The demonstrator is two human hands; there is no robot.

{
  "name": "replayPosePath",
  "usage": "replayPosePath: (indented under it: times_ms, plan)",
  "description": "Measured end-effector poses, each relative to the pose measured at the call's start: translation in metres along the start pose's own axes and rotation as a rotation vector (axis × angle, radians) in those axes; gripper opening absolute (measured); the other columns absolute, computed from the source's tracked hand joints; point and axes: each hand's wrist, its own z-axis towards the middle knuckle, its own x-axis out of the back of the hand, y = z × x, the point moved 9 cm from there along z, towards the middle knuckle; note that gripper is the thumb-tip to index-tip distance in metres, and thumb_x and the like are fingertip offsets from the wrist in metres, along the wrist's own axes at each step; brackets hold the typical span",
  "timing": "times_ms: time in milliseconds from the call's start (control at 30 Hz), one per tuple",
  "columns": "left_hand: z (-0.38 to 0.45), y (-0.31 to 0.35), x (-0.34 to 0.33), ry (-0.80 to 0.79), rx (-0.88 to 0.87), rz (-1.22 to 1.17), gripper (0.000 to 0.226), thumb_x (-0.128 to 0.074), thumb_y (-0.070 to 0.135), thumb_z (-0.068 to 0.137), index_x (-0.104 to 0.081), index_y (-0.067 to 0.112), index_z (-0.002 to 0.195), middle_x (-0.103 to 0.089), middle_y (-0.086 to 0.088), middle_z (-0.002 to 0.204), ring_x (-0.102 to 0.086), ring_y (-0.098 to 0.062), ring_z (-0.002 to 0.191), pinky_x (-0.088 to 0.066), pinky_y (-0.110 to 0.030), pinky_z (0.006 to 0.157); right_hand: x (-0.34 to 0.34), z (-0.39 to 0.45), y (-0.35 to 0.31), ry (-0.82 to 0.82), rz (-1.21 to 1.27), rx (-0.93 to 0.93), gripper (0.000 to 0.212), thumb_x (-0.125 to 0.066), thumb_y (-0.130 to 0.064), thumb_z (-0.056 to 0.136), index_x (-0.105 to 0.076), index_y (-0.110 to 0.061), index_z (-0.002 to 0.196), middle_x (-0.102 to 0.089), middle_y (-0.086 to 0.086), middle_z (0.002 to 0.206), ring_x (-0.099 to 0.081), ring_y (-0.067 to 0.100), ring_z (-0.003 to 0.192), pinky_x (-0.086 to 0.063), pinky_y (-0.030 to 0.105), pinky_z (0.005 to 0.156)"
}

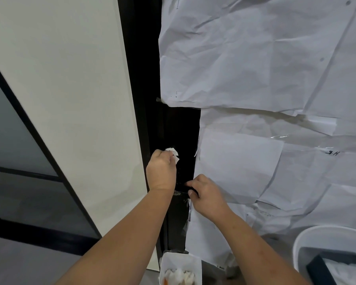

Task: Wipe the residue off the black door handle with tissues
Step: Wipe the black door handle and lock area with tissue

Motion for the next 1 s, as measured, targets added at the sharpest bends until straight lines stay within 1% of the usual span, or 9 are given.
replayPosePath:
  times_ms: [100, 333, 433, 500, 600, 667, 733, 833, 1000]
  plan:
    - [-0.011, -0.01, -0.013, -0.118, -0.006, 0.107, 0.015, -0.062, 0.003, 0.088, -0.076, 0.005, 0.094, -0.067, -0.012, 0.089, -0.065, -0.025, 0.07, -0.047, -0.023, 0.061, 0.003, -0.002, -0.002, 0.002, 0.013, -0.011, 0.03, -0.053, -0.015, 0.094, -0.063, -0.018, 0.121, -0.053, -0.002, 0.104, -0.05, 0.007, 0.087, -0.036, 0.006, 0.068]
    - [-0.029, -0.037, -0.017, -0.228, 0.097, -0.023, 0.01, -0.056, 0.004, 0.091, -0.066, 0.007, 0.092, -0.065, -0.006, 0.08, -0.062, -0.02, 0.072, -0.053, -0.032, 0.064, 0.003, -0.002, -0.004, 0.001, -0.001, -0.01, 0.031, -0.052, -0.014, 0.093, -0.063, -0.019, 0.122, -0.052, -0.002, 0.104, -0.044, 0.004, 0.086, -0.032, -0.001, 0.068]
    - [-0.057, -0.073, -0.041, -0.393, 0.299, -0.148, 0.018, -0.057, -0.002, 0.087, -0.065, 0.01, 0.098, -0.068, -0.003, 0.087, -0.065, -0.021, 0.083, -0.053, -0.027, 0.072, 0.003, -0.003, -0.004, 0.003, 0.008, -0.007, 0.031, -0.053, -0.013, 0.093, -0.063, -0.017, 0.121, -0.053, 0.0, 0.105, -0.044, 0.005, 0.085, -0.032, -0.001, 0.068]
    - [-0.074, -0.098, -0.051, -0.43, 0.558, -0.344, 0.019, -0.057, 0.0, 0.088, -0.064, 0.015, 0.097, -0.07, -0.008, 0.096, -0.067, -0.025, 0.091, -0.056, -0.034, 0.08, 0.004, -0.003, -0.004, 0.007, 0.019, -0.014, 0.03, -0.053, -0.012, 0.092, -0.064, -0.016, 0.121, -0.053, 0.0, 0.104, -0.045, 0.006, 0.085, -0.032, -0.001, 0.068]
    - [-0.107, -0.118, -0.065, -0.407, 1.057, -0.699, 0.019, -0.052, -0.001, 0.094, -0.059, 0.011, 0.107, -0.065, -0.015, 0.109, -0.066, -0.026, 0.091, -0.058, -0.038, 0.074, 0.004, -0.003, -0.004, 0.012, 0.016, -0.012, 0.03, -0.053, -0.013, 0.093, -0.064, -0.016, 0.12, -0.053, -0.001, 0.103, -0.046, 0.005, 0.084, -0.033, -0.001, 0.068]
    - [-0.12, -0.119, -0.07, -0.351, 1.255, -0.906, 0.024, -0.05, -0.001, 0.097, -0.056, 0.007, 0.118, -0.064, -0.015, 0.111, -0.067, -0.023, 0.085, -0.056, -0.033, 0.065, 0.003, -0.003, -0.003, 0.015, 0.015, -0.014, 0.03, -0.053, -0.013, 0.093, -0.064, -0.016, 0.121, -0.053, -0.001, 0.103, -0.046, 0.005, 0.084, -0.033, -0.001, 0.068]
    - [-0.122, -0.116, -0.072, -0.304, 1.331, -1.012, 0.03, -0.053, -0.004, 0.095, -0.056, 0.004, 0.124, -0.065, -0.012, 0.108, -0.066, -0.02, 0.083, -0.056, -0.03, 0.064, 0.003, -0.002, -0.003, 0.012, 0.003, -0.013, 0.03, -0.053, -0.014, 0.093, -0.063, -0.017, 0.121, -0.053, -0.002, 0.104, -0.045, 0.004, 0.085, -0.032, -0.001, 0.069]
    - [-0.12, -0.108, -0.077, -0.234, 1.369, -1.124, 0.041, -0.053, -0.014, 0.091, -0.055, 0.002, 0.128, -0.056, 0.0, 0.11, -0.061, -0.018, 0.085, -0.054, -0.029, 0.08, 0.002, -0.002, -0.003, 0.002, -0.02, -0.015, 0.031, -0.052, -0.016, 0.094, -0.062, -0.02, 0.122, -0.053, -0.003, 0.105, -0.045, 0.004, 0.085, -0.033, 0.0, 0.067]
    - [-0.111, -0.09, -0.084, -0.017, 1.373, -1.252, 0.031, -0.056, -0.006, 0.093, -0.055, -0.002, 0.123, -0.058, -0.015, 0.126, -0.061, -0.019, 0.087, -0.05, -0.027, 0.088, 0.003, -0.002, -0.006, -0.009, -0.013, 0.006, 0.031, -0.052, -0.014, 0.093, -0.063, -0.019, 0.121, -0.051, -0.002, 0.103, -0.044, 0.005, 0.084, -0.032, 0.002, 0.066]
